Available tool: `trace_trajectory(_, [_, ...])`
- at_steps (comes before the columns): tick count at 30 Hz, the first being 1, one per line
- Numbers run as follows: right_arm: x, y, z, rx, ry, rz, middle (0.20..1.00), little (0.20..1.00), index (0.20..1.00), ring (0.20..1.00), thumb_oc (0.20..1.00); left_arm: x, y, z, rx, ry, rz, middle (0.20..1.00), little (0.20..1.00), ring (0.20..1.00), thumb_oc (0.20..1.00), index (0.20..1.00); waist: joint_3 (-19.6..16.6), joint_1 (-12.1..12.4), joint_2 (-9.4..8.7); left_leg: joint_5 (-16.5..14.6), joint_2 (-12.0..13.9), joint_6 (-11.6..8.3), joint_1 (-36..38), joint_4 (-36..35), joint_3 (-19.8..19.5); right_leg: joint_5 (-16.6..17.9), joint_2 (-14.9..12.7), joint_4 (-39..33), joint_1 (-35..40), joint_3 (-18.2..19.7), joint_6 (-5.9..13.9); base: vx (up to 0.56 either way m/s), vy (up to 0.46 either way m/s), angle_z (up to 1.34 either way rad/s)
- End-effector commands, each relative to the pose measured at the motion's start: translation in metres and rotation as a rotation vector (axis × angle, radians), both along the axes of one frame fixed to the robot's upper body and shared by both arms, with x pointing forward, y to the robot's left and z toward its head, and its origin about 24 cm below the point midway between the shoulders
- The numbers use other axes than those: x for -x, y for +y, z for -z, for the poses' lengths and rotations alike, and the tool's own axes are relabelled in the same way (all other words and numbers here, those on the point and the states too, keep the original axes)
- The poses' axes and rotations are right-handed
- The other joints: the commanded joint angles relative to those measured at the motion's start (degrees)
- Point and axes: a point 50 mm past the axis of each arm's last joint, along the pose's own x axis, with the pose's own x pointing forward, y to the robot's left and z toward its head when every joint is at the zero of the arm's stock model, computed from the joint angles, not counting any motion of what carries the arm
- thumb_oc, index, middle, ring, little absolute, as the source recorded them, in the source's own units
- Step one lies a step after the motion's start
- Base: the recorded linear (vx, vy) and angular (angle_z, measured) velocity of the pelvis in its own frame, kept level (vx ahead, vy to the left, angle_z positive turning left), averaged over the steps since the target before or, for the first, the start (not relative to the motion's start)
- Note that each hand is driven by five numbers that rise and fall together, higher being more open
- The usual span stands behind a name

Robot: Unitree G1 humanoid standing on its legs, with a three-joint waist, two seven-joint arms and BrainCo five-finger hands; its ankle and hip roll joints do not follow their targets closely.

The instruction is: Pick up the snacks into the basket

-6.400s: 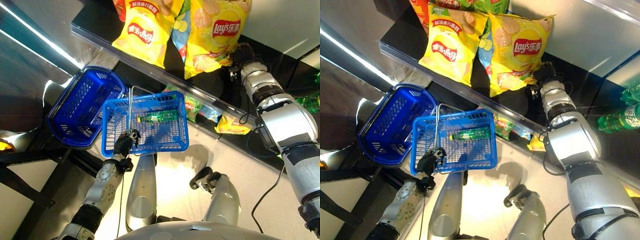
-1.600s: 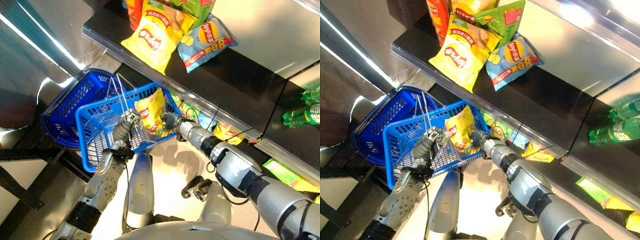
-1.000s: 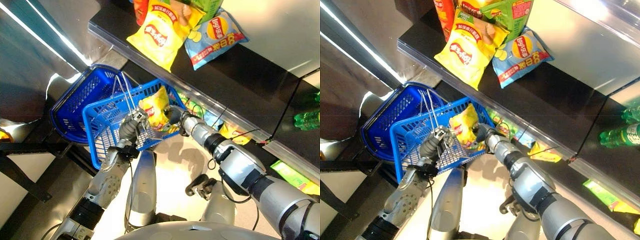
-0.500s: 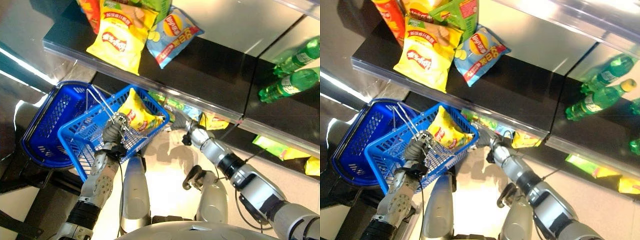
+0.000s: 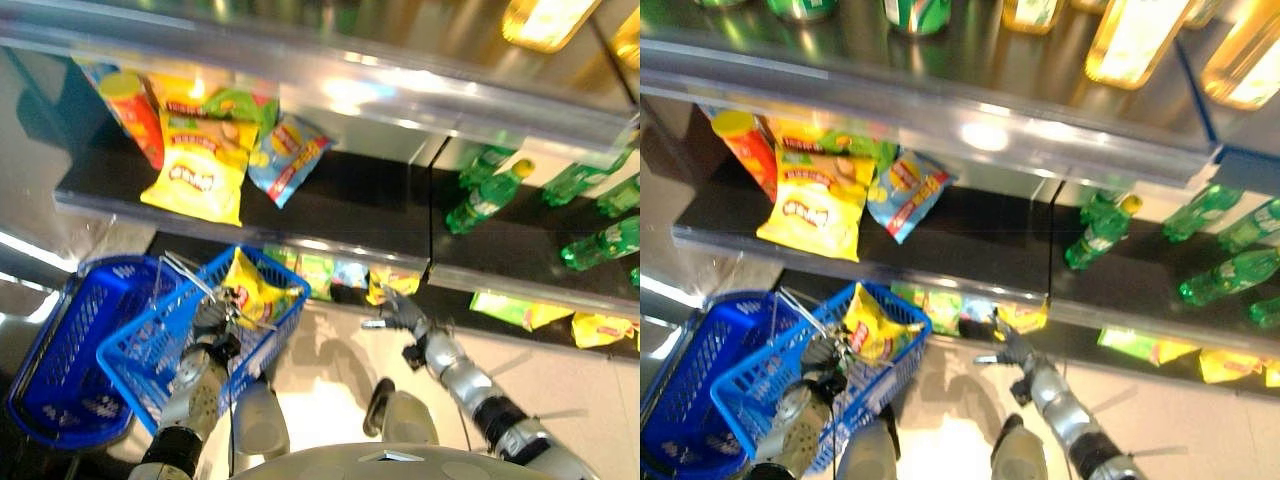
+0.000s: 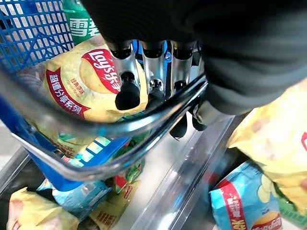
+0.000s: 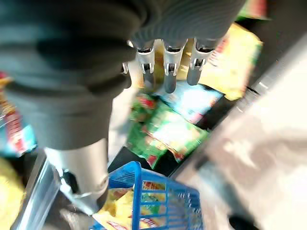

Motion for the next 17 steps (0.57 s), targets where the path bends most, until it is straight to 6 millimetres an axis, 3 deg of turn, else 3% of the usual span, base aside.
trace_trajectory(1, [-0.012, 0.004, -0.004, -0.136, -0.009, 0.106, 1.0, 1.0, 1.0, 1.0, 1.0, -0.012, -0.005, -0.02, -0.036, -0.166, 0.05, 0.2, 0.2, 0.2, 0.2, 0.2, -3.9, 0.4, 1.33, 4.4, -2.1, 2.91, 2.9, -9.3, 0.5, 10.2, -1.5, -3.1, -0.2, 1.3, 4.03, 0.09, -0.003, -0.24])
trace_trajectory(9, [0.013, -0.014, 0.025, -0.041, 0.134, 0.228, 1.0, 1.0, 1.0, 1.0, 1.0, 0.008, -0.015, 0.015, -0.011, -0.001, 0.035, 0.2, 0.2, 0.2, 0.2, 0.2, -8.5, -0.4, 2.09, 7.3, -2.8, 2.18, 6.9, -17.2, 2.2, 10.8, 1.2, -11.4, 2.7, 3.1, 3.89, 0.06, -0.008, -0.22])
trace_trajectory(13, [0.025, -0.018, 0.035, -0.063, 0.201, 0.345, 1.0, 1.0, 1.0, 1.0, 1.0, 0.017, -0.026, 0.028, 0.019, 0.062, 0.035, 0.2, 0.2, 0.2, 0.2, 0.2, -10.5, -0.7, 2.27, 6.7, -2.6, 1.79, 8.2, -18.4, 3.0, 10.5, 2.7, -16.1, 4.8, 4.2, 3.88, 0.08, -0.03, -0.12])
trace_trajectory(17, [0.032, -0.019, 0.041, -0.059, 0.238, 0.402, 1.0, 1.0, 1.0, 1.0, 1.0, 0.019, -0.031, 0.033, 0.033, 0.09, 0.045, 0.2, 0.2, 0.2, 0.2, 0.2, -10.7, -0.8, 2.22, 7.1, -2.3, 1.59, 8.8, -18.4, 2.8, 10.5, 3.2, -16.0, 5.5, 4.9, 3.4, 0.04, -0.035, -0.15])
